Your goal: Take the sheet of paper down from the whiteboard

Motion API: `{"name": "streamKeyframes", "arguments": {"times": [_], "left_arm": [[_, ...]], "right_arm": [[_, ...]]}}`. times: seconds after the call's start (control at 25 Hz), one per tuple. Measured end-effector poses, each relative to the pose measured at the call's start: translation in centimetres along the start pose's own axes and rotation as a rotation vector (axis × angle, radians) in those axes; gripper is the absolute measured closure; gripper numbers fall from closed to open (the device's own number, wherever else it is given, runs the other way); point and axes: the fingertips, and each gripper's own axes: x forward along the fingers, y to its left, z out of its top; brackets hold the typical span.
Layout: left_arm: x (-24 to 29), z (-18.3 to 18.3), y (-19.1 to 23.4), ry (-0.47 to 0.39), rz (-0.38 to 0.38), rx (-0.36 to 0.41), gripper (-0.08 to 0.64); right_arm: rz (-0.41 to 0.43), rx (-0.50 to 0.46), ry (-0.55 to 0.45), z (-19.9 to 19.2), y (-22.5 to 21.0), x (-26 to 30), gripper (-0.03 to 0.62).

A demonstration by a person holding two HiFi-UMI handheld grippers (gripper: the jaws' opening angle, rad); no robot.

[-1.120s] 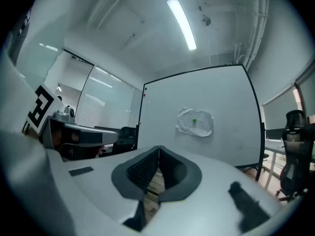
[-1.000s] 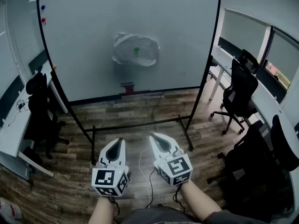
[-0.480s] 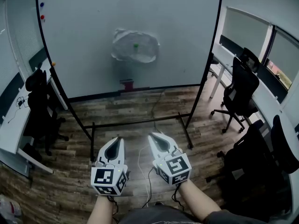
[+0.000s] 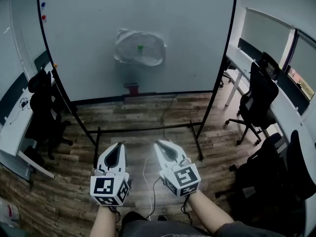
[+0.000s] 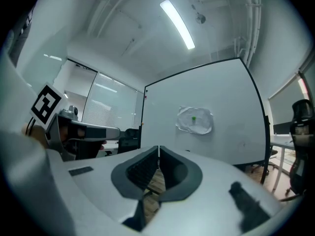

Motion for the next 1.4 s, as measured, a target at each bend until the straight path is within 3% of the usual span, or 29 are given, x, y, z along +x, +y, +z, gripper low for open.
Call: {"name": "streamKeyframes", "arguments": {"times": [0.2,0.52,0.96,1.4], "left_arm": [[1.0,0.1,-0.3,-0.003,0.005,0.002,0.541],[3.8,-0.3,2.2,-0.018,-0.008,-0.025,0.541],[10.8,-0.6,8.5,-0.009,-0.053,-0.042,0.541],[18.5,0.6,15.0,-0.014,-0.125,-0.07,0.541]], "right_arm": [[0.011,0.038,0.008,-0.9,-1.4,0.4,0.568],[-0.001,0.003,0.018,-1.0,-2.0,3.7,0.568],[-0.076,0.011,-0.009,-1.0,-5.0,11.4,0.568],[-0.157,-0.017,0.03,-0.4,-7.4,19.9,0.568]]}}
